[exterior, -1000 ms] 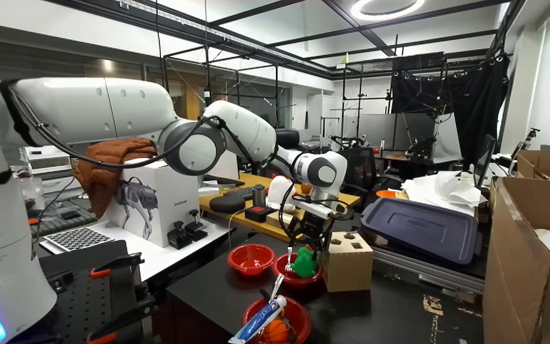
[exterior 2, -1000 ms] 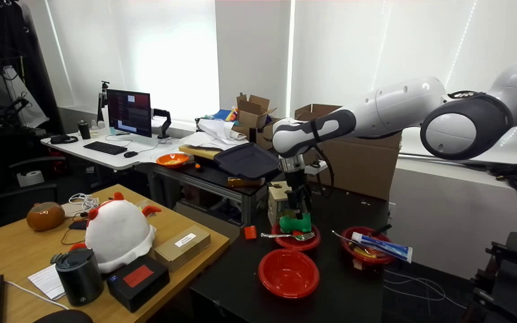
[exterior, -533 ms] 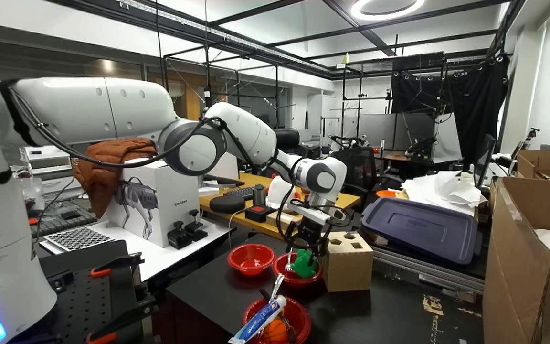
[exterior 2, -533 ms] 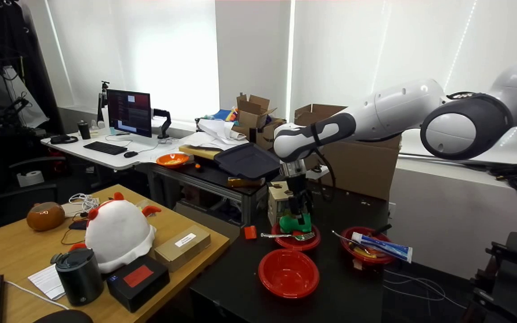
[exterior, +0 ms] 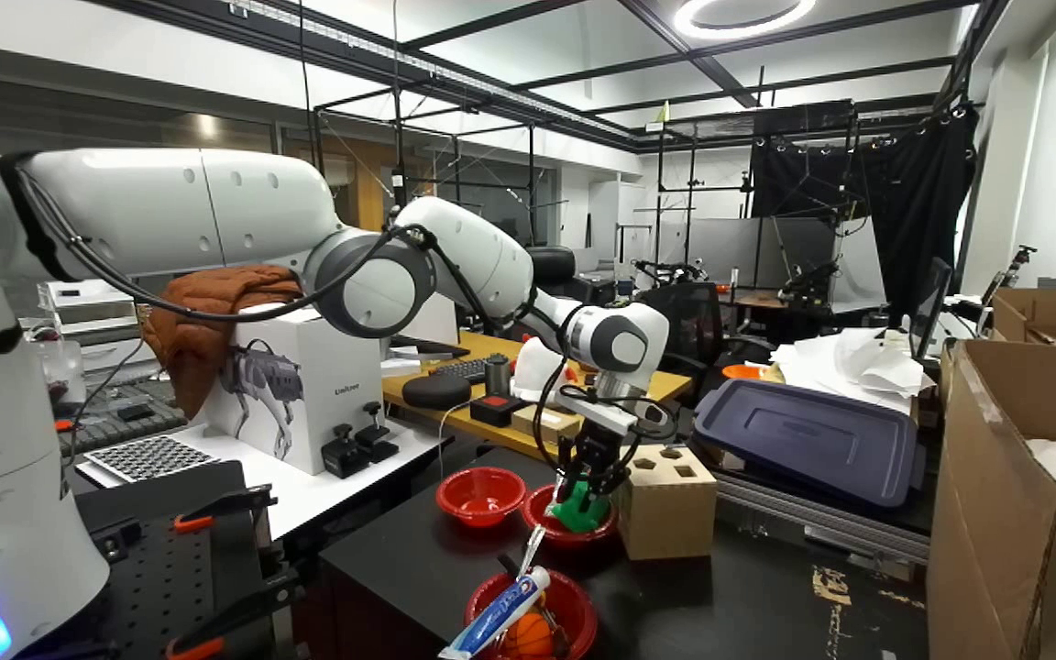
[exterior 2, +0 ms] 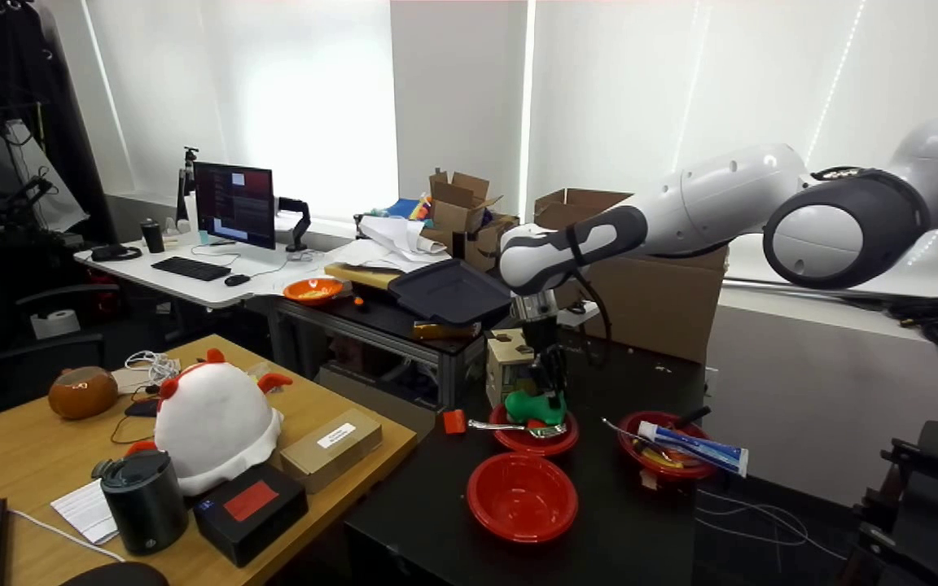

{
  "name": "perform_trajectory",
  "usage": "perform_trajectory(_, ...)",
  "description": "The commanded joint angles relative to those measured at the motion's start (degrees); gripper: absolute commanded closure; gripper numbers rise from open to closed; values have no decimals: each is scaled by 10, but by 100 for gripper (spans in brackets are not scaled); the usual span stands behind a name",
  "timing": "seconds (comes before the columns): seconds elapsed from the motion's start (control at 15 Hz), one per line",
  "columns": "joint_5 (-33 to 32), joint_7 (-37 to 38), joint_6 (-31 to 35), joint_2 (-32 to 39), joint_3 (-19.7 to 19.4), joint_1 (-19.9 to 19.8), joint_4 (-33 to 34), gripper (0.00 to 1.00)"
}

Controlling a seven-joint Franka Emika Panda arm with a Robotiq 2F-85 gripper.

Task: Move the empty red bowl forwards, place the green plush toy inside the bowl

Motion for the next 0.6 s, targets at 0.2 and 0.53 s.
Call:
perform_trajectory(0.2, 2, 0, -17, 0, 0, -1, 16, 100)
perform_trajectory(0.53, -5, -3, -56, -1, -4, 6, 38, 98)
